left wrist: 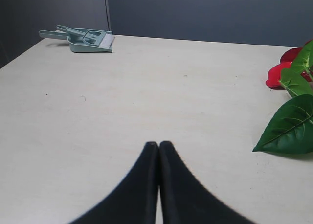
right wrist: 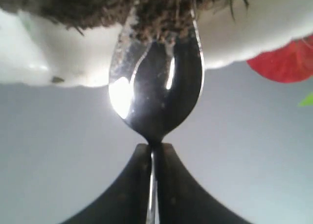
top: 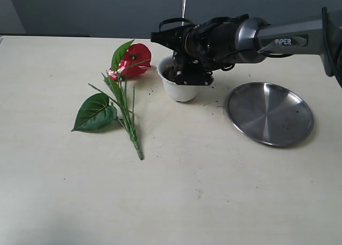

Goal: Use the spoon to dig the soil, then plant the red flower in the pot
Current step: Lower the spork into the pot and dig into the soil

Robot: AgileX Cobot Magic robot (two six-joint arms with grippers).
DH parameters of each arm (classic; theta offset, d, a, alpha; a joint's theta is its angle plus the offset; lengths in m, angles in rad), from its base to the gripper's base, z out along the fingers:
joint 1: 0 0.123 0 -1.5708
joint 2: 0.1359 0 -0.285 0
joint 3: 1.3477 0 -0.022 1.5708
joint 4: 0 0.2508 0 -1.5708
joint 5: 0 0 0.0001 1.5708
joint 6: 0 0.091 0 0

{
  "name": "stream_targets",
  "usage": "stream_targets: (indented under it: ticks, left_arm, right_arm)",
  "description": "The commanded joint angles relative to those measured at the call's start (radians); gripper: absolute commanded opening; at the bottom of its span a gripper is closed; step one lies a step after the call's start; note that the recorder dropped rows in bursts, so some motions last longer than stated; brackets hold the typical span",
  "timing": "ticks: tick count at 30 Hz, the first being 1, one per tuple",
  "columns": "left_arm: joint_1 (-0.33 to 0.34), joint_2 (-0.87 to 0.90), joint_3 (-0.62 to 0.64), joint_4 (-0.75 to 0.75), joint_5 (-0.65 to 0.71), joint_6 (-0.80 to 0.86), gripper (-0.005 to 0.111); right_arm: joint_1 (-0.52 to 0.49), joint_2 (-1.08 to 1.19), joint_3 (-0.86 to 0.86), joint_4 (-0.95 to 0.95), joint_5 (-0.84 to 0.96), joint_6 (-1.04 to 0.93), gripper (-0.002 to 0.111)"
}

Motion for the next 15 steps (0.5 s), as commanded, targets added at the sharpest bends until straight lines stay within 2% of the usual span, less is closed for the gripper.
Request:
stream_targets:
  ticks: [1, 15]
  left_arm:
    - [-0.002, -0.006, 0.004, 0.000, -0.012, -0.002, 0.000]
    - [-0.002, -0.006, 0.004, 0.000, -0.012, -0.002, 0.000]
  right_arm:
    - [-0.003, 0.009, -0.047, -0.003, -0.006, -0.008, -0.001]
    - [-0.005, 0.060, -0.049, -0.003, 0.049, -0.008, -0.001]
